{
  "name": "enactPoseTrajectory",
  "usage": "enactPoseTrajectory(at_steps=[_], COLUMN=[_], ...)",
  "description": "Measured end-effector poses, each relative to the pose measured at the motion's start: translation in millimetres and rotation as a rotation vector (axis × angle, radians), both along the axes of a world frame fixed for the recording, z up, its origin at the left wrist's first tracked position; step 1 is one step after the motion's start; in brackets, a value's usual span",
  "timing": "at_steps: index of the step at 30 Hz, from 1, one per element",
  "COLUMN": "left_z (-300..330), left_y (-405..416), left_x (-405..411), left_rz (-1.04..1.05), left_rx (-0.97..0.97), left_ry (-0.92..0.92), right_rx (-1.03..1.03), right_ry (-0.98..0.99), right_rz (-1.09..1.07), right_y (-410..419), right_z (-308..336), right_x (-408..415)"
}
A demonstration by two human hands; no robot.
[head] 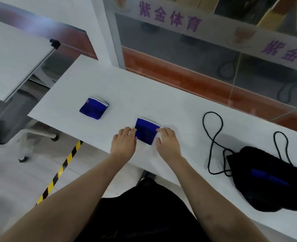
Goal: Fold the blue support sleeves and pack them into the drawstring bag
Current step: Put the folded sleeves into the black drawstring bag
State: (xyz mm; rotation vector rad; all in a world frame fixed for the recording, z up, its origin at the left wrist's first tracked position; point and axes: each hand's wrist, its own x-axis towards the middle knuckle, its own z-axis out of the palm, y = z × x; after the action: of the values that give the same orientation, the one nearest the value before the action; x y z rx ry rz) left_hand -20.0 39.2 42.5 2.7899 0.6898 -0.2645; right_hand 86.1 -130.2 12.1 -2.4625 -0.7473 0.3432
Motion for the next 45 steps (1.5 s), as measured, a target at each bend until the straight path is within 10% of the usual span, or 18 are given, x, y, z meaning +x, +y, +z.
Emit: enactPoseTrajectory(at_steps=[45], left_z=[-76.2], left_y=[350.7], left_x=[87.2], left_rz=[-0.433], left_rx=[0.031], left_ry=[0.380], right_rx=[-0.527], right_ry=[0.325], right_rz=[-0.462], right_y=[234.5], right_z=[-36.9], right_x=[-16.5])
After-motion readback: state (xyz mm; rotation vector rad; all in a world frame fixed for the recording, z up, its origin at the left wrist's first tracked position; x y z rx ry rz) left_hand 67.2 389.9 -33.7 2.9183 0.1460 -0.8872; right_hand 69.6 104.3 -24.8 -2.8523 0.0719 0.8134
